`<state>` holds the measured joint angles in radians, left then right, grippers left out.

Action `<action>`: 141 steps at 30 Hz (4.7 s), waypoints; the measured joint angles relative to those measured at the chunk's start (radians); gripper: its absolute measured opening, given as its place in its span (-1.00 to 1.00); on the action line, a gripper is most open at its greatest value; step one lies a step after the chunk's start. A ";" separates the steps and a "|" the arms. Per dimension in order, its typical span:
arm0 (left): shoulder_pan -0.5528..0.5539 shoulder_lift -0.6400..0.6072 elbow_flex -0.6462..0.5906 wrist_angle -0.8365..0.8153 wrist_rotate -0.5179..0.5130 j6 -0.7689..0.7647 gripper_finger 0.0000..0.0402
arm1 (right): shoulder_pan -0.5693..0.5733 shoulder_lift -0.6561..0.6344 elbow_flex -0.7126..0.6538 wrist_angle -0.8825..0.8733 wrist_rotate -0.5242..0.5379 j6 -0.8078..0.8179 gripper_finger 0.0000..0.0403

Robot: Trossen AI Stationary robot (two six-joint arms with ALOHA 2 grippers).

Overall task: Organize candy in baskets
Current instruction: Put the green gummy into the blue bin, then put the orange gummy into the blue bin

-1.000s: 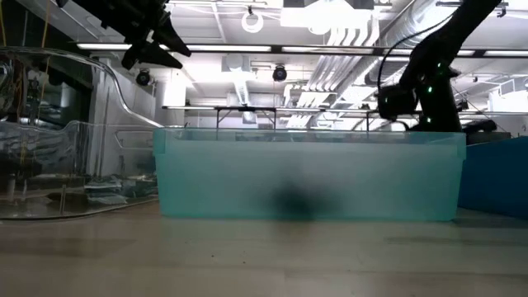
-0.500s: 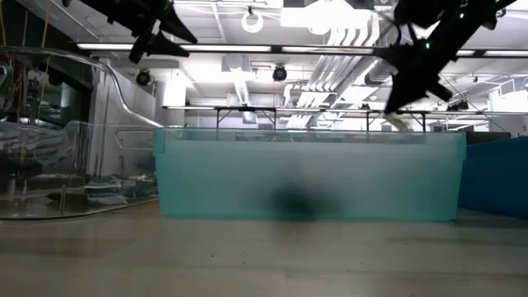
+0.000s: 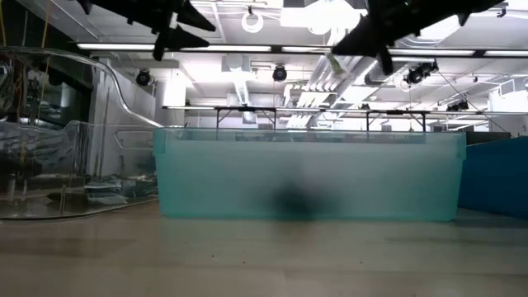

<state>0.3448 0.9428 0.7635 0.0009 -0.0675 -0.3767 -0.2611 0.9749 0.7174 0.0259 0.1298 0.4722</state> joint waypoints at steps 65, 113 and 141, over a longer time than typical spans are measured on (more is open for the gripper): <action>0.149 0.093 0.164 -0.297 0.038 0.353 0.19 | 0.560 0.025 0.085 -1.054 -0.258 0.929 0.09; 0.149 0.093 0.164 -0.356 0.038 0.230 0.19 | -0.546 0.598 0.248 -0.886 0.203 0.501 0.15; 0.148 0.093 0.164 -0.347 0.038 0.221 0.19 | -0.567 0.555 0.066 -0.582 0.184 0.748 0.15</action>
<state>0.4931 1.0355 0.9275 -0.3462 -0.0299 -0.1555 -0.8281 1.5295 0.7830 -0.5561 0.3138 1.2202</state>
